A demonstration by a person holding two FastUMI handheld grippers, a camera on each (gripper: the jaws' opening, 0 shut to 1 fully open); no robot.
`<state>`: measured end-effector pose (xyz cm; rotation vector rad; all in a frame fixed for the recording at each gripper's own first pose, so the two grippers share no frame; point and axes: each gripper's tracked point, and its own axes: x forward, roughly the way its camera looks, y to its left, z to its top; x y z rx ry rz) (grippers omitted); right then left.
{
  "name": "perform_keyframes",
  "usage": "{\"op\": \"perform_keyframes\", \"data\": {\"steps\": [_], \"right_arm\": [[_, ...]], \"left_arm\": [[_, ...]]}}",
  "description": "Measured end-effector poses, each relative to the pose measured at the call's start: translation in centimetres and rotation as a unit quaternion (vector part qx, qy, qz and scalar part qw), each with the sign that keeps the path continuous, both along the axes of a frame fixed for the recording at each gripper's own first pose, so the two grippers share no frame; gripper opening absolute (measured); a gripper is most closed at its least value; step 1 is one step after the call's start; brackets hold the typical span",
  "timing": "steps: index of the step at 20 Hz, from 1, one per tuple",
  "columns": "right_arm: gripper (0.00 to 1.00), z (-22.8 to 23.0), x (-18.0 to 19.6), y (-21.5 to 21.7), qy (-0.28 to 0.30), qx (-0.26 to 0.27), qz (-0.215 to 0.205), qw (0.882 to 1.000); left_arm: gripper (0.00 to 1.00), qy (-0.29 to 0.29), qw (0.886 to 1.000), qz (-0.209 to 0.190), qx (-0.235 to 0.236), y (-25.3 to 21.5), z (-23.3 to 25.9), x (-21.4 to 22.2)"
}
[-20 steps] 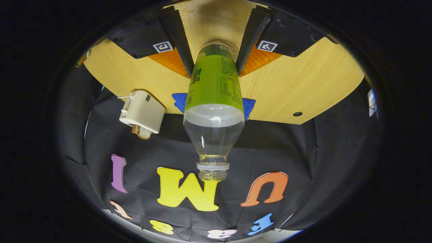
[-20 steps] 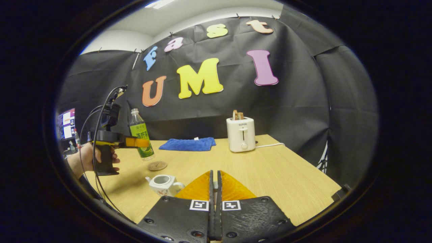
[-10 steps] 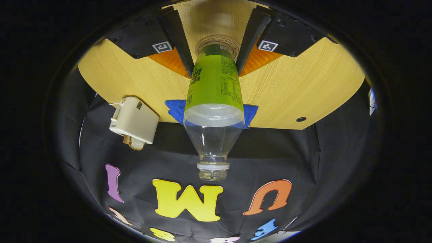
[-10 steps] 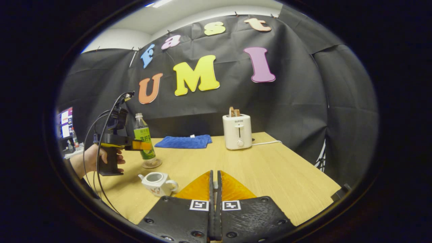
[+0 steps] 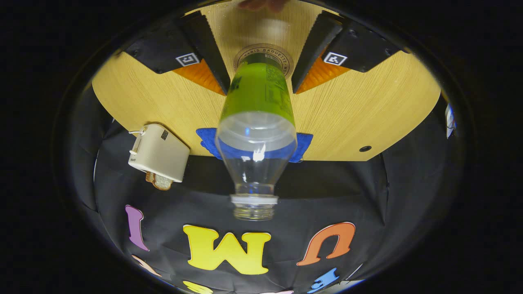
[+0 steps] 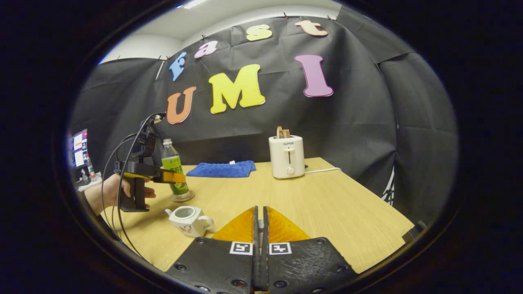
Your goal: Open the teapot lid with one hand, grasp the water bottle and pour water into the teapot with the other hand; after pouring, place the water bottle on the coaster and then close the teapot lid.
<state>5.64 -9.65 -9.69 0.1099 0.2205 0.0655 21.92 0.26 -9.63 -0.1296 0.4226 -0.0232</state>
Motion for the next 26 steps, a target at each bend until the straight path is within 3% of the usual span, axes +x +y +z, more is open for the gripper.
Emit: {"op": "perform_keyframes", "data": {"steps": [2, 10, 14, 20, 26], "right_arm": [[0.00, 0.2, -0.2, 0.2, -0.002, -0.001, 0.001, 1.000], [0.00, 1.5, -1.0, 1.7, -0.012, -0.009, 0.012, 1.000], [0.00, 2.8, -1.2, 3.2, -0.023, -0.018, 0.029, 0.999], [0.00, 4.5, -0.4, 7.0, -0.034, -0.025, 0.062, 0.997], [0.00, 5.4, 0.8, 11.2, -0.044, -0.034, 0.102, 0.993]], "left_arm": [[0.99, -0.003, 1.000, 0.006, 0.003, 0.4, 0.3, -0.3], [0.99, -0.001, 1.000, 0.020, 0.008, 1.4, 0.6, -2.8], [0.99, -0.014, 0.999, 0.028, 0.009, 2.6, 1.0, -6.6], [0.99, -0.079, 0.995, 0.058, 0.001, 5.5, 4.8, -12.7], [0.99, -0.112, 0.990, 0.077, 0.030, 7.4, 5.9, -17.9]]}}
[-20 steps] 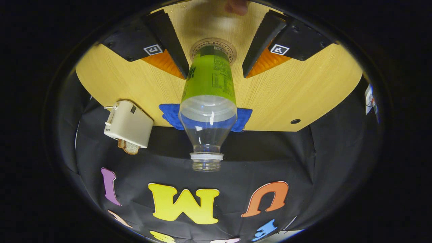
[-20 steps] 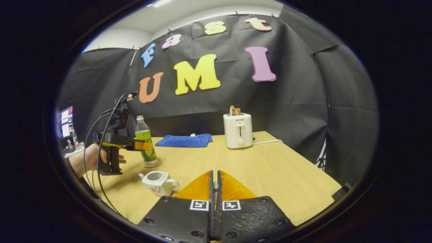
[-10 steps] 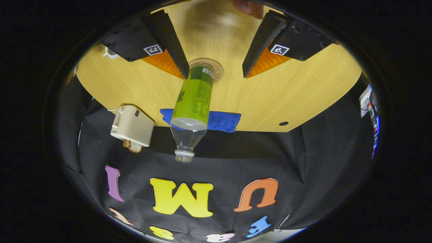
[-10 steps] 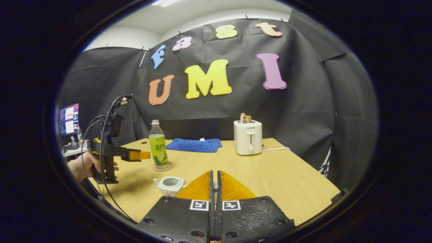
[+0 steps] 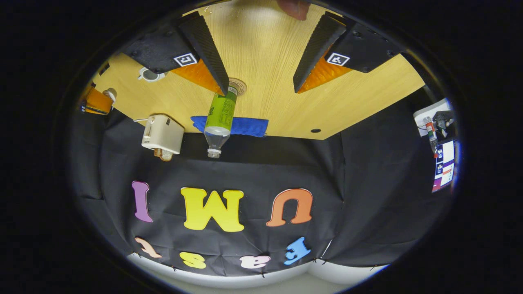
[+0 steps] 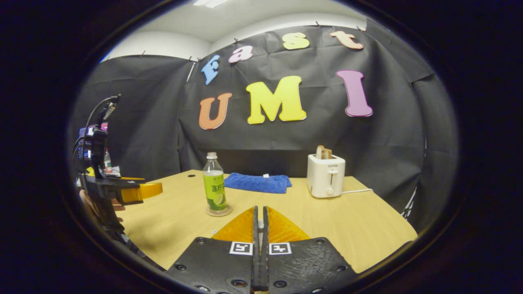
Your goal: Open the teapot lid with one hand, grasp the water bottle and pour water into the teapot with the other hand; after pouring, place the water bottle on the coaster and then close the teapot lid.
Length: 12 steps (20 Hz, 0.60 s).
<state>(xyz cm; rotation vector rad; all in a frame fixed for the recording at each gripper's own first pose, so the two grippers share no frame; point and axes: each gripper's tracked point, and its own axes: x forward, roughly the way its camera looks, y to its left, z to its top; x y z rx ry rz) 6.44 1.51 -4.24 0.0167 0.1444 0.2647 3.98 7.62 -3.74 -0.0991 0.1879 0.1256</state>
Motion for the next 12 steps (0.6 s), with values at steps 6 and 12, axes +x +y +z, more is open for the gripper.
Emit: {"op": "perform_keyframes", "data": {"steps": [6, 12], "right_arm": [[0.00, -1.5, 1.9, 3.5, 0.007, -0.004, 0.035, 0.999], [0.00, -3.7, 3.2, 4.8, 0.023, -0.014, 0.045, 0.999]], "left_arm": [[0.99, -0.019, 1.000, 0.014, 0.013, 1.2, -0.1, -2.7], [0.99, -0.031, 0.999, 0.029, 0.011, 2.2, 0.1, -4.1]]}}
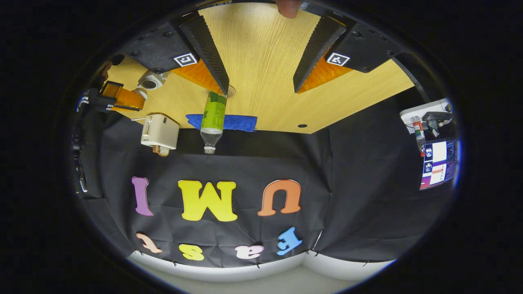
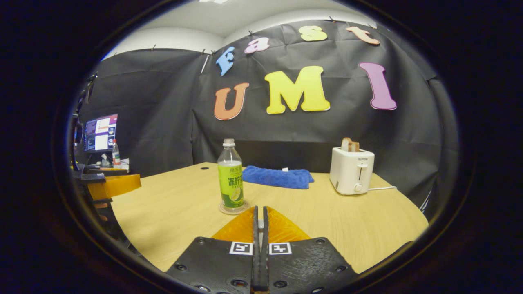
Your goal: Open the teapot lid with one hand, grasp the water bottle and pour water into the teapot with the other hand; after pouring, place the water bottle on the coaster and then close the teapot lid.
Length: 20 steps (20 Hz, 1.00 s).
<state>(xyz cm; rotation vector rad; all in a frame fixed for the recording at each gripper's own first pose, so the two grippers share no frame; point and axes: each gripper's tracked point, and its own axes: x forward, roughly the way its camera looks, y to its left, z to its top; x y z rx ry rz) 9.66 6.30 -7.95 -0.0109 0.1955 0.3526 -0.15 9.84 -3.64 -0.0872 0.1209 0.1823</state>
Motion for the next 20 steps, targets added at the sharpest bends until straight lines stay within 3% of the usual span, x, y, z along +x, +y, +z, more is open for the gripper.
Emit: {"op": "perform_keyframes", "data": {"steps": [20], "right_arm": [[0.00, -3.4, 1.3, 0.4, 0.027, 0.001, -0.007, 1.000]], "left_arm": [[0.99, -0.007, 1.000, 0.010, 0.008, 0.8, 0.7, -0.8]]}}
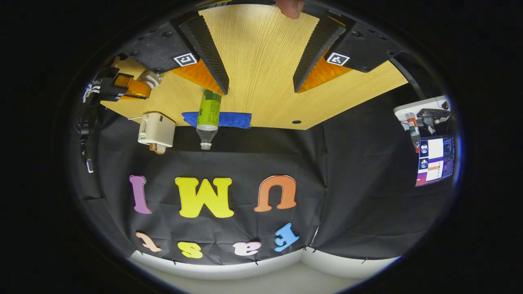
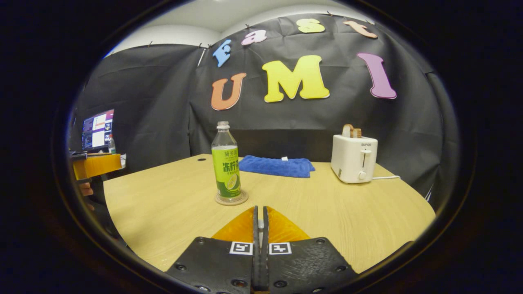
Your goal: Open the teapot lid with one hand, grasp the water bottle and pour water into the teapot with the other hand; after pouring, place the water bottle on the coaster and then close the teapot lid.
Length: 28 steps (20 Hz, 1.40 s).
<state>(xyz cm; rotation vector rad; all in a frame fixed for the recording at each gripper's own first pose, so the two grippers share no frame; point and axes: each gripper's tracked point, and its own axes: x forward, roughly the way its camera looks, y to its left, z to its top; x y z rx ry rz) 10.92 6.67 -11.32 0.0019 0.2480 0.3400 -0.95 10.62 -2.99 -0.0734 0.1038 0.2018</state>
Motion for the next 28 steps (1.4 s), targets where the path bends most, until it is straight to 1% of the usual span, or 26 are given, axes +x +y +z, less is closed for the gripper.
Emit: {"op": "perform_keyframes", "data": {"steps": [2, 4, 5, 6, 7, 8, 10, 12, 13, 15, 16, 17, 18, 19, 20, 23, 25, 28], "right_arm": [[0.04, -0.1, -0.1, -0.1, 0.004, 0.003, -0.002, 1.000], [0.07, 1.2, -0.1, -0.6, -0.009, 0.011, -0.009, 1.000], [0.15, 2.1, -0.2, -0.9, -0.020, 0.014, -0.015, 1.000], [0.26, 3.2, -0.3, -1.3, -0.031, 0.019, -0.022, 0.999], [0.43, 4.1, -0.5, -1.8, -0.041, 0.024, -0.030, 0.998], [0.55, 5.2, -0.8, -2.5, -0.051, 0.025, -0.041, 0.998], [0.94, 7.0, -1.5, -4.7, -0.074, 0.020, -0.075, 0.994], [0.95, 8.7, -2.7, -6.7, -0.091, 0.018, -0.106, 0.990], [0.95, 9.4, -3.4, -7.5, -0.094, 0.016, -0.116, 0.989], [0.95, 10.5, -5.1, -9.1, -0.099, 0.013, -0.134, 0.986], [0.95, 11.2, -6.2, -9.8, -0.103, 0.010, -0.140, 0.985], [0.96, 11.6, -7.0, -10.3, -0.108, 0.006, -0.144, 0.984], [0.93, 12.2, -7.9, -10.7, -0.115, 0.004, -0.148, 0.982], [0.92, 12.4, -8.8, -11.0, -0.120, 0.002, -0.151, 0.981], [0.96, 12.4, -9.7, -11.0, -0.121, 0.000, -0.151, 0.981], [0.96, 12.3, -12.4, -10.7, -0.132, -0.004, -0.151, 0.980], [0.96, 12.3, -14.0, -10.4, -0.142, -0.001, -0.154, 0.978], [0.95, 12.0, -15.6, -9.7, -0.150, 0.004, -0.157, 0.976]], "left_arm": [[0.99, 0.002, 1.000, 0.000, 0.001, -0.1, 0.0, -0.1], [0.99, 0.000, 1.000, 0.000, 0.002, -0.2, 0.3, -0.1], [0.99, -0.001, 1.000, 0.001, 0.004, -0.2, 0.4, -0.1], [0.99, -0.003, 1.000, 0.001, 0.004, -0.4, 0.6, -0.1], [0.99, -0.005, 1.000, -0.002, 0.005, -0.7, 0.8, 0.0], [0.99, -0.007, 1.000, -0.007, 0.007, -1.2, 1.0, 0.2], [0.99, -0.013, 1.000, -0.015, 0.014, -2.2, 1.7, 0.4], [0.99, -0.018, 0.999, -0.026, 0.017, -3.7, 2.2, 0.6], [1.00, -0.022, 0.999, -0.035, 0.016, -4.7, 2.5, 0.7], [0.98, -0.029, 0.998, -0.052, 0.016, -6.9, 2.7, 0.9], [0.97, -0.030, 0.998, -0.046, 0.021, -7.2, 2.7, 0.9], [0.98, -0.032, 0.998, -0.045, 0.024, -7.9, 2.8, 0.9], [0.98, -0.036, 0.997, -0.062, 0.019, -9.4, 2.8, 0.8], [0.98, -0.037, 0.996, -0.075, 0.011, -10.7, 2.7, 0.7], [0.98, -0.040, 0.996, -0.076, 0.008, -11.2, 2.7, 0.4], [0.98, -0.054, 0.996, -0.063, 0.011, -11.4, 3.1, -0.9], [0.98, -0.069, 0.995, -0.066, 0.014, -11.6, 3.4, -2.0], [0.98, -0.080, 0.995, -0.056, 0.014, -10.5, 3.3, -3.4]]}}
